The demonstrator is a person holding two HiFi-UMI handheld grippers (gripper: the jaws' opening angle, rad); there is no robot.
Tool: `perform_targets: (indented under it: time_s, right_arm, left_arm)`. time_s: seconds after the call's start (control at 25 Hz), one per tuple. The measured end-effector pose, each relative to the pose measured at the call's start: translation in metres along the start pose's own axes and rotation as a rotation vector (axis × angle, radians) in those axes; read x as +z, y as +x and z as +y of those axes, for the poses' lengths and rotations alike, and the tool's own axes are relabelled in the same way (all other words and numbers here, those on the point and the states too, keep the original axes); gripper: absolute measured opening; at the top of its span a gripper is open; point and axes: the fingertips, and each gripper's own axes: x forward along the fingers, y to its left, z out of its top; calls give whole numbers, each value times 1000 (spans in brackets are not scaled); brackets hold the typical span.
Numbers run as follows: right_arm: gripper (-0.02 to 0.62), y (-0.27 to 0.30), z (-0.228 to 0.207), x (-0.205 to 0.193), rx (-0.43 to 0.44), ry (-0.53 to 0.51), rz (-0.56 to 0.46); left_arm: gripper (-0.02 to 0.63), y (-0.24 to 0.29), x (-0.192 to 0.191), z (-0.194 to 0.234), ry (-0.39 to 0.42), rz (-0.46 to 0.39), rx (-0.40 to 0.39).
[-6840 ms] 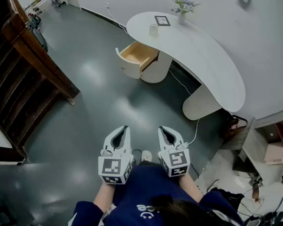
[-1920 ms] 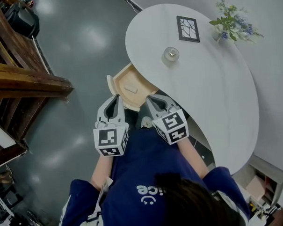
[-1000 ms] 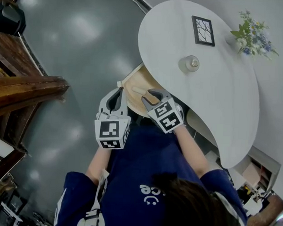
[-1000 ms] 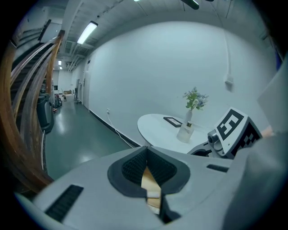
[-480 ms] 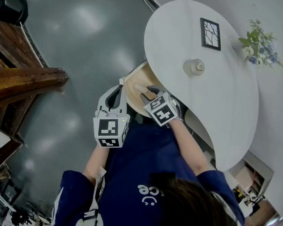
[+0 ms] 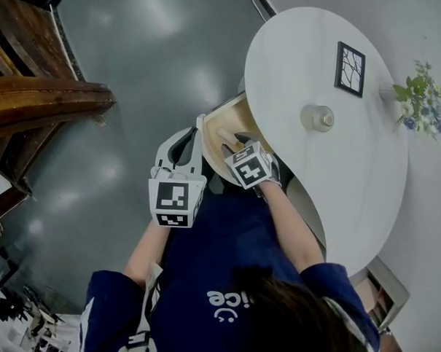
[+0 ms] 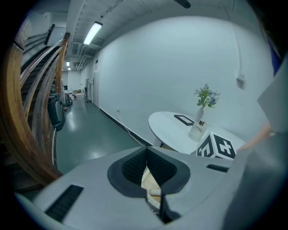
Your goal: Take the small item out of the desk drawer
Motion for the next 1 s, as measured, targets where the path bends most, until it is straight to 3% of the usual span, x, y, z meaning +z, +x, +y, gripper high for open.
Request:
perform_targets:
  time_s: [0.36, 1.0]
  right_arm:
    - [192, 31, -11, -13, -4, -40, 24]
    - [202, 87, -15, -30, 33, -145, 143]
  left_arm:
    - [5, -8, -19, 4, -90, 5, 51]
    - [5, -20, -47, 3, -129, 47, 89]
